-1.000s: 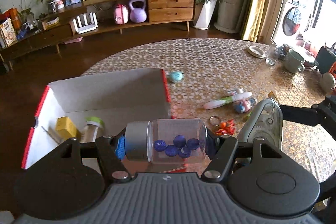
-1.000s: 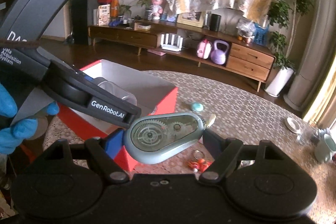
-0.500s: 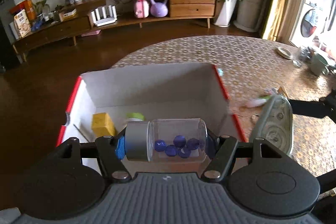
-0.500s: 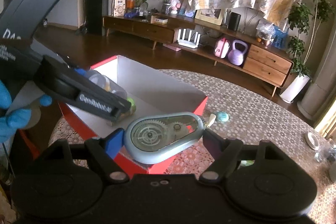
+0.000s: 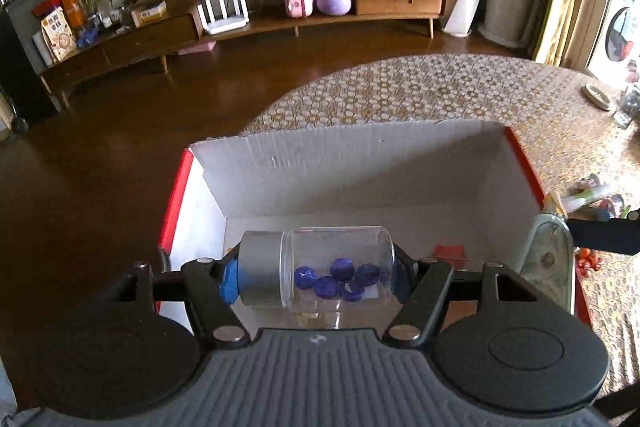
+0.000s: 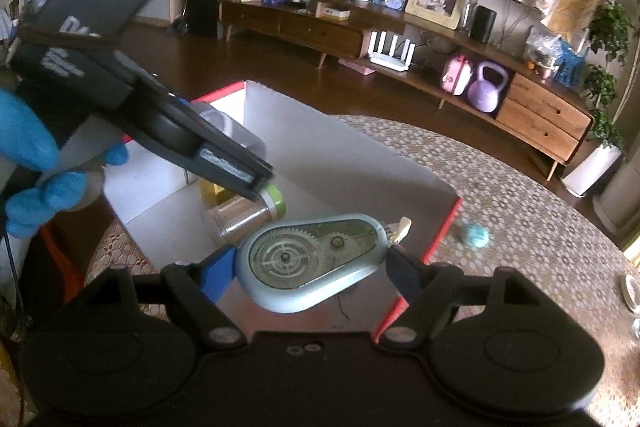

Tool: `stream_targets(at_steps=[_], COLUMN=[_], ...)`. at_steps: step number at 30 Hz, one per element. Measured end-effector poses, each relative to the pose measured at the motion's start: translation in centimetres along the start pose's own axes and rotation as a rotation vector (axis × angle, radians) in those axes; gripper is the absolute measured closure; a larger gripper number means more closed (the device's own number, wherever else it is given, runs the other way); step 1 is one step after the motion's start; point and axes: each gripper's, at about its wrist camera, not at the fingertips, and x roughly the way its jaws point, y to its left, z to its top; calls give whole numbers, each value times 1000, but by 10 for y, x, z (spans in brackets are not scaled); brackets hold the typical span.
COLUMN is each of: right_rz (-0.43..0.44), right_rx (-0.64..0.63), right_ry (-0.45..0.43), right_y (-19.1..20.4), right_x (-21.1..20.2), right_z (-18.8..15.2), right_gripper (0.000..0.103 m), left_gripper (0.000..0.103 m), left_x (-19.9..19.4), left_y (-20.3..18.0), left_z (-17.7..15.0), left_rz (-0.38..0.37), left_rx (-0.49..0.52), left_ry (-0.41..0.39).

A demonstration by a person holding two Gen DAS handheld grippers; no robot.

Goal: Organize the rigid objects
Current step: 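Lower and release the bead cylinder with the left tool while the right tool releases the tape dispenser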

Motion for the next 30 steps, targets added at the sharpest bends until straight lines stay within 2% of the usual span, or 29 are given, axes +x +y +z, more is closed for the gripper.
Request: stream_targets(at_steps=[9, 14, 19, 30], right_rz=[52, 76, 90, 53], right_rx=[8, 22, 59, 64], right_ry=[100, 159, 181, 209], right_y=[5, 6, 5, 10], right_x=[45, 58, 60, 65], right_z=[12, 9, 7, 11], right_gripper=[23, 23, 23, 23], left_gripper=[35, 35, 35, 35], left_x=[44, 51, 52, 58], left_y=[0, -2, -9, -25], left_z=[11, 14, 13, 10], left_rz=[1, 5, 11, 59], left_rx=[-4, 12, 61, 149], left_ry=[72, 62, 52, 44])
